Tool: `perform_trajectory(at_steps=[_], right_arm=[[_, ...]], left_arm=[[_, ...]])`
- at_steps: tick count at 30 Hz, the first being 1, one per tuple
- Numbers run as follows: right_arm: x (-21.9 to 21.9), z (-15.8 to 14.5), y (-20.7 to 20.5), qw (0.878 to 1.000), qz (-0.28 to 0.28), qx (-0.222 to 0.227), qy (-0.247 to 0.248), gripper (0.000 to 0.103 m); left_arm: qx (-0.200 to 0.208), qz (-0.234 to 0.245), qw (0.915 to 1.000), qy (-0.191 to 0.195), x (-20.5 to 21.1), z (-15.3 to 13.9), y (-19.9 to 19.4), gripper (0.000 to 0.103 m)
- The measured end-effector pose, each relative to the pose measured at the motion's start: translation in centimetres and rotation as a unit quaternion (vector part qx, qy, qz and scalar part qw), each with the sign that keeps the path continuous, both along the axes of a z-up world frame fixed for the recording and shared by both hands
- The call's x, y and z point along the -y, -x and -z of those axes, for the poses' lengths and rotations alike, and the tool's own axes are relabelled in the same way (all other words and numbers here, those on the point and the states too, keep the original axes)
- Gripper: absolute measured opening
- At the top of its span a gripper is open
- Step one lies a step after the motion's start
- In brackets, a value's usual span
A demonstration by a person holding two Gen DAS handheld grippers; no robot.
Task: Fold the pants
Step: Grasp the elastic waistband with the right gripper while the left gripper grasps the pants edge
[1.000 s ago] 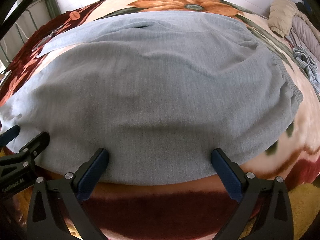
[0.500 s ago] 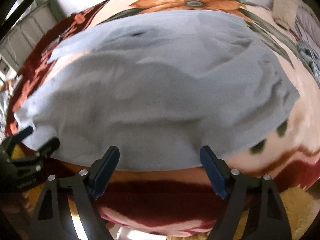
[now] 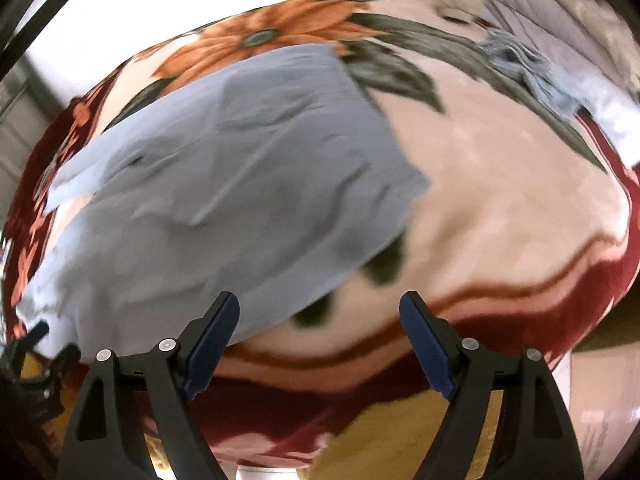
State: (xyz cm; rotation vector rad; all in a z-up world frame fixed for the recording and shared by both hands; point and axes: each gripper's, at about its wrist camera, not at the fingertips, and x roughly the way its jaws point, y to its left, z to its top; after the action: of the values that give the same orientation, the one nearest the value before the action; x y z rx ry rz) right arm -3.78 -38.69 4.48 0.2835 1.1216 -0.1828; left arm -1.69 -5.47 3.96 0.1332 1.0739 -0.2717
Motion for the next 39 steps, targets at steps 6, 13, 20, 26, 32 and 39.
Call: perform_trajectory(at_steps=[6,13,20,26,32,39], right_arm=[[1.7,1.3,-1.2,0.999,0.025,-0.011,-0.029,0.084],[2.7,3.8,-2.5,0.997,0.042,-0.023,-0.066,0.069],[3.3,2.6,-2.0,0.99,0.029,0.032,-0.136,0.007],[2.5,-0.7,-2.0,0.989,0.008,0.076,-0.124,0.006],[1.9,-3.5,-2.4,0.987,0.004,0.106,-0.122,0.006],[2.2,-5.8,-2.3,0.981,0.018,0.136,-0.137,0.005]], left_arm=[[-0.016,0.008,0.9998,-0.009,0.5,1.3,-0.3,0.102],[-0.029,-0.003,0.9995,-0.011,-0.1,2.1,-0.5,0.102],[-0.03,0.005,0.9995,-0.008,0.0,2.1,-0.4,0.102],[-0.021,0.022,0.9994,-0.016,0.7,1.6,0.3,0.102],[-0.012,0.042,0.999,-0.012,1.3,1.1,1.3,0.102],[0.03,-0.003,0.994,-0.105,-0.1,2.3,0.4,0.096]])
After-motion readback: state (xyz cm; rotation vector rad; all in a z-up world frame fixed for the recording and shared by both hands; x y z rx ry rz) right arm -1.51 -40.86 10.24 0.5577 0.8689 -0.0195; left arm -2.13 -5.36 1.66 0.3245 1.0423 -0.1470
